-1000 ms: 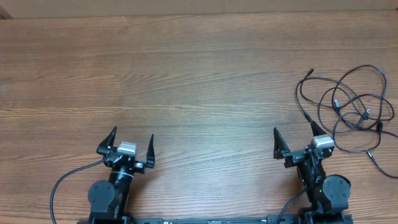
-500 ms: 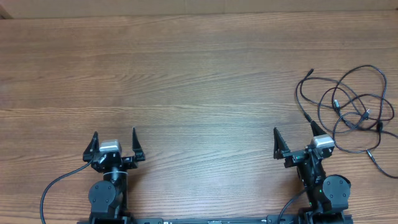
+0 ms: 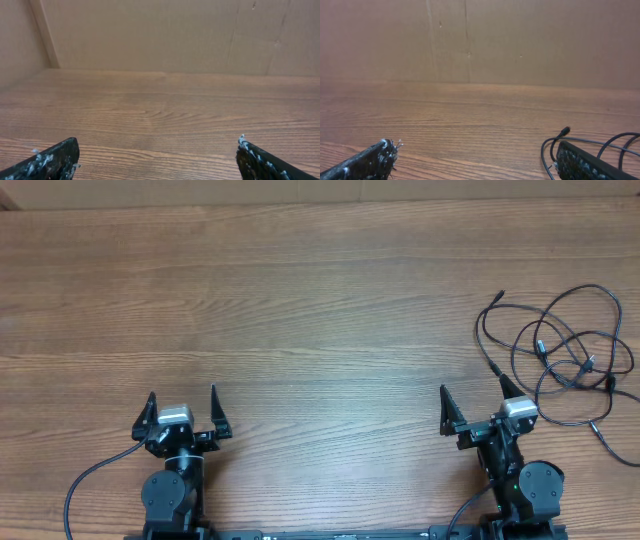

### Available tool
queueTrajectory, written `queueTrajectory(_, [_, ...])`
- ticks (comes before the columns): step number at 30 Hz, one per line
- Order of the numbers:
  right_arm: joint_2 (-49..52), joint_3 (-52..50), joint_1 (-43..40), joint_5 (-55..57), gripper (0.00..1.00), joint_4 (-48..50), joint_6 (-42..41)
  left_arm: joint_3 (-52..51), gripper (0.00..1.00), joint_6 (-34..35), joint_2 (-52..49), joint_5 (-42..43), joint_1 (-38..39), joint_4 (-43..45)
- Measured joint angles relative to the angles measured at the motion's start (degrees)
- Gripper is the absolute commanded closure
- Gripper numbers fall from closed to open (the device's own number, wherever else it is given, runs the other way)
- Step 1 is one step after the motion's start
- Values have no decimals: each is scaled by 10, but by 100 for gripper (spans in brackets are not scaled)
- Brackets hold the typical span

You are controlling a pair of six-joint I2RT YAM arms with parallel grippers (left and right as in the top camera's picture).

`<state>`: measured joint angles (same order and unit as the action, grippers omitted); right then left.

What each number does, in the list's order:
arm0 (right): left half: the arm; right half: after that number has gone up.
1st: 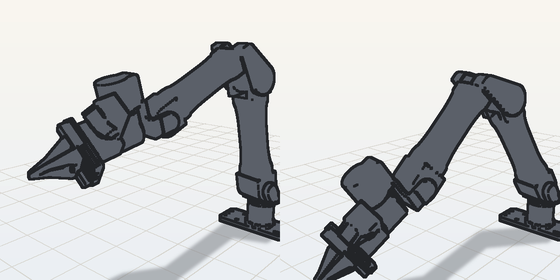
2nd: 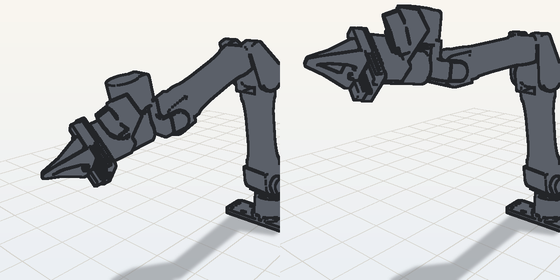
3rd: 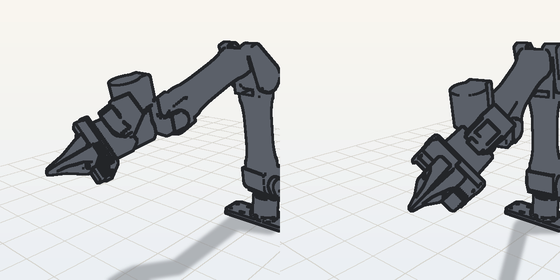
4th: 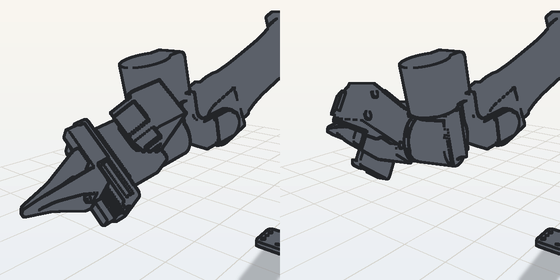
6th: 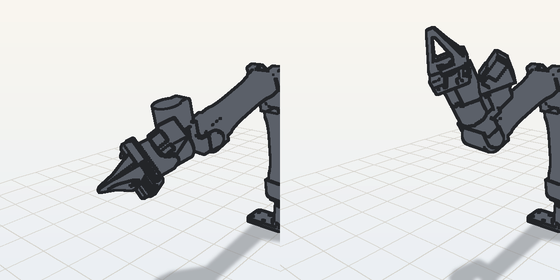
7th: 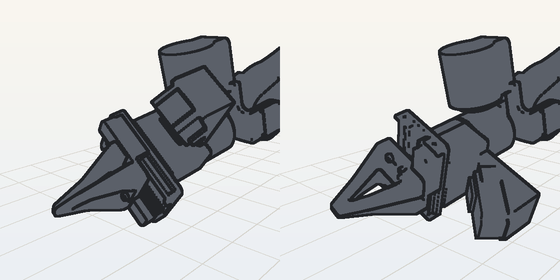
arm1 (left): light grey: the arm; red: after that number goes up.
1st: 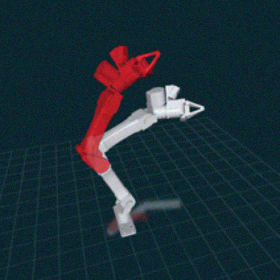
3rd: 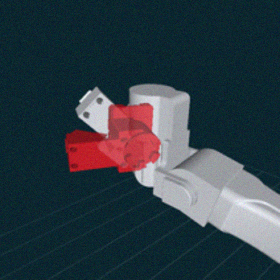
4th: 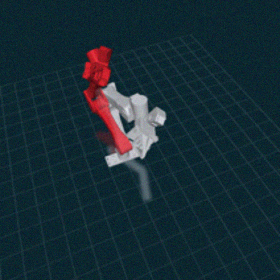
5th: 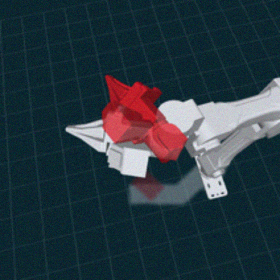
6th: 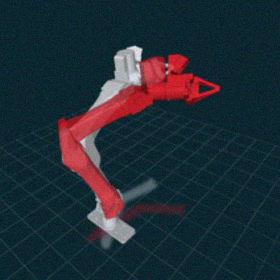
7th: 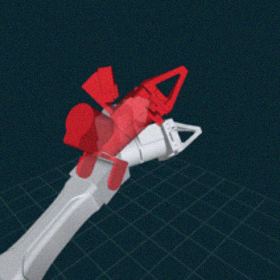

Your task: Untangle cables

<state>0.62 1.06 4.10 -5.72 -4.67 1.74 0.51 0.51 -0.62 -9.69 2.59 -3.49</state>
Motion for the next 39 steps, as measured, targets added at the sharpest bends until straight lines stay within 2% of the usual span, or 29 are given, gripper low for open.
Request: queueTrajectory(39, [22, 0, 0, 0, 0, 0, 0, 0, 0, 0, 0, 0, 0, 0])
